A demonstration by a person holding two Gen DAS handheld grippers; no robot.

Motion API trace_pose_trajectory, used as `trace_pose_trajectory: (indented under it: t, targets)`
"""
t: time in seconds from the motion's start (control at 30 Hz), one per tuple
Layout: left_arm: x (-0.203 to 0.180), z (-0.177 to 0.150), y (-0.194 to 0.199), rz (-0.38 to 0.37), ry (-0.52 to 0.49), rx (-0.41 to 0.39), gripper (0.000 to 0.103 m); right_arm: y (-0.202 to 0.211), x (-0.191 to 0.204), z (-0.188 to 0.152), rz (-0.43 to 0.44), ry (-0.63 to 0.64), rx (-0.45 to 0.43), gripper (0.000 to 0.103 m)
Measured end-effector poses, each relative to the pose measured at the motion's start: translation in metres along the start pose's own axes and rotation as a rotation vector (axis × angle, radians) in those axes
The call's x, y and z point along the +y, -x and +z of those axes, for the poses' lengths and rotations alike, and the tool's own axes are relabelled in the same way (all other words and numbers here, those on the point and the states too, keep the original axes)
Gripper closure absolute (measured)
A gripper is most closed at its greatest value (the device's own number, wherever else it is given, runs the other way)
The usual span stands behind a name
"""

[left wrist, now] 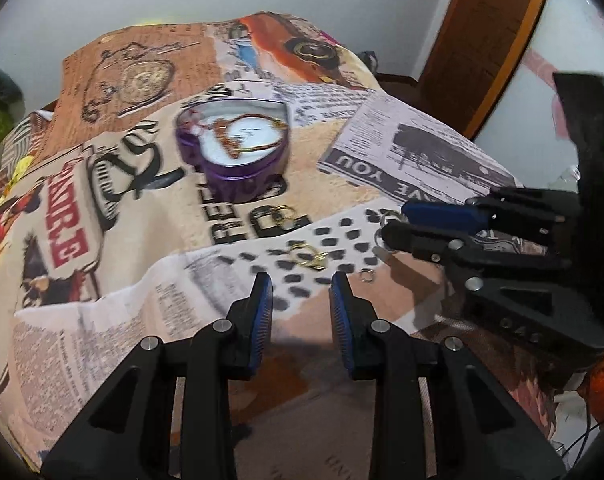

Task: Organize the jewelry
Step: 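Withdraw both tools and move them toward the small gold rings, then close the left tool on a gold ring while the right tool grasps a silver ring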

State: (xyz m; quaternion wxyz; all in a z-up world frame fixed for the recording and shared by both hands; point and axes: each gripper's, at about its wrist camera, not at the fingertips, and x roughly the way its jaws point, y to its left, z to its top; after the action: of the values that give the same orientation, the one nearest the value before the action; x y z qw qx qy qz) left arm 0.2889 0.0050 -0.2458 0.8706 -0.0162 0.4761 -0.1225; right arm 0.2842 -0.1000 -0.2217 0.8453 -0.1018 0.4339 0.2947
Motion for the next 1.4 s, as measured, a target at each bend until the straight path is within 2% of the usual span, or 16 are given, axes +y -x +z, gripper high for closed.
trace_pose_trajectory:
  t: [0.3, 0.5, 0.67, 0.97, 1.17, 1.23, 1.3, 1.33, 1.37, 1.4]
  targets:
    - [-0.005, 0.011, -0.024, 0.023, -0.008, 0.034, 0.073, 0.010, -0.015, -0.004, 0.017, -0.036, -0.029, 0.083]
    - [-0.005, 0.009, -0.027, 0.027, -0.011, 0.020, 0.073, 0.010, -0.014, -0.007, 0.021, -0.026, -0.033, 0.083]
    - [-0.001, 0.008, -0.025, 0.047, 0.006, 0.009, 0.087, 0.012, -0.015, -0.007, 0.029, -0.038, -0.042, 0.083]
    - [0.002, 0.004, -0.018, 0.056, 0.029, -0.004, 0.103, 0.022, -0.011, -0.005, 0.015, -0.041, -0.052, 0.083]
    - [0.002, 0.000, -0.009, 0.059, 0.029, -0.020, 0.103, 0.031, -0.009, -0.005, 0.004, -0.042, -0.059, 0.083]
    - [0.003, -0.001, -0.006, 0.033, 0.037, -0.011, 0.103, 0.033, -0.009, -0.005, 0.001, -0.044, -0.063, 0.083]
    - [0.004, -0.002, -0.004, 0.007, 0.055, 0.007, 0.100, 0.036, -0.009, -0.005, 0.002, -0.045, -0.067, 0.083]
    - [0.004, -0.002, -0.004, 0.001, 0.063, 0.015, 0.092, 0.037, -0.009, -0.005, 0.001, -0.044, -0.068, 0.083]
    - [0.004, -0.001, -0.004, 0.001, 0.068, 0.019, 0.078, 0.037, -0.009, -0.005, 0.002, -0.044, -0.067, 0.083]
    - [0.004, 0.001, -0.005, 0.010, 0.070, 0.016, 0.071, 0.037, -0.009, -0.005, 0.005, -0.044, -0.065, 0.083]
